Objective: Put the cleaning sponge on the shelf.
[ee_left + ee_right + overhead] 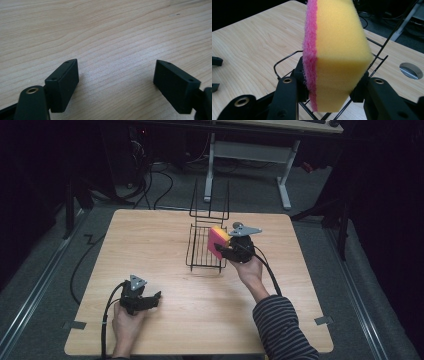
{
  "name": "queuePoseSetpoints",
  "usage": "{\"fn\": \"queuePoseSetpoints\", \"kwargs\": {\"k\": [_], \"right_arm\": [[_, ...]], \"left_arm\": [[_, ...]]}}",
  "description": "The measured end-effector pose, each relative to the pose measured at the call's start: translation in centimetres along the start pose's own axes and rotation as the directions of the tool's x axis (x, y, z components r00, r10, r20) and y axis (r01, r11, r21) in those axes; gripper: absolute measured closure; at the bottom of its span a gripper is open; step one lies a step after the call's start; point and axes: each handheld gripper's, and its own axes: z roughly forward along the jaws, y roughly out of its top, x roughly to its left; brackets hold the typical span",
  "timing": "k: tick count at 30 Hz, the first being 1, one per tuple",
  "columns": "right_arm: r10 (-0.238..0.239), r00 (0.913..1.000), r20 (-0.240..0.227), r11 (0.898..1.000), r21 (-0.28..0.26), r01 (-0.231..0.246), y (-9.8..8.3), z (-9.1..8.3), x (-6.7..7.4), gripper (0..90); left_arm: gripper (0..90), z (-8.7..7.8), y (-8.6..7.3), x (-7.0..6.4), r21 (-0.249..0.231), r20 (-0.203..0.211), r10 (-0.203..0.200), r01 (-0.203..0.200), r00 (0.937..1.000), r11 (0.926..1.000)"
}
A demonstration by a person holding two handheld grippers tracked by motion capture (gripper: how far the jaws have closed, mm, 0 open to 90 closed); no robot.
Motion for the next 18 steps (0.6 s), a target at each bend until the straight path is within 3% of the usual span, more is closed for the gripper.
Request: {"fn": "queuePoseSetpoints", "kwargs": {"k": [18], "right_arm": [[0.005,1.0000,0.002,0.999,0.051,-0.005,-0.3,3.5,-0.1,60.5]], "left_arm": [[20.9,0.0,0.0,0.0,0.000,-0.001,0.000,0.000,1.0000,1.0000]]}}
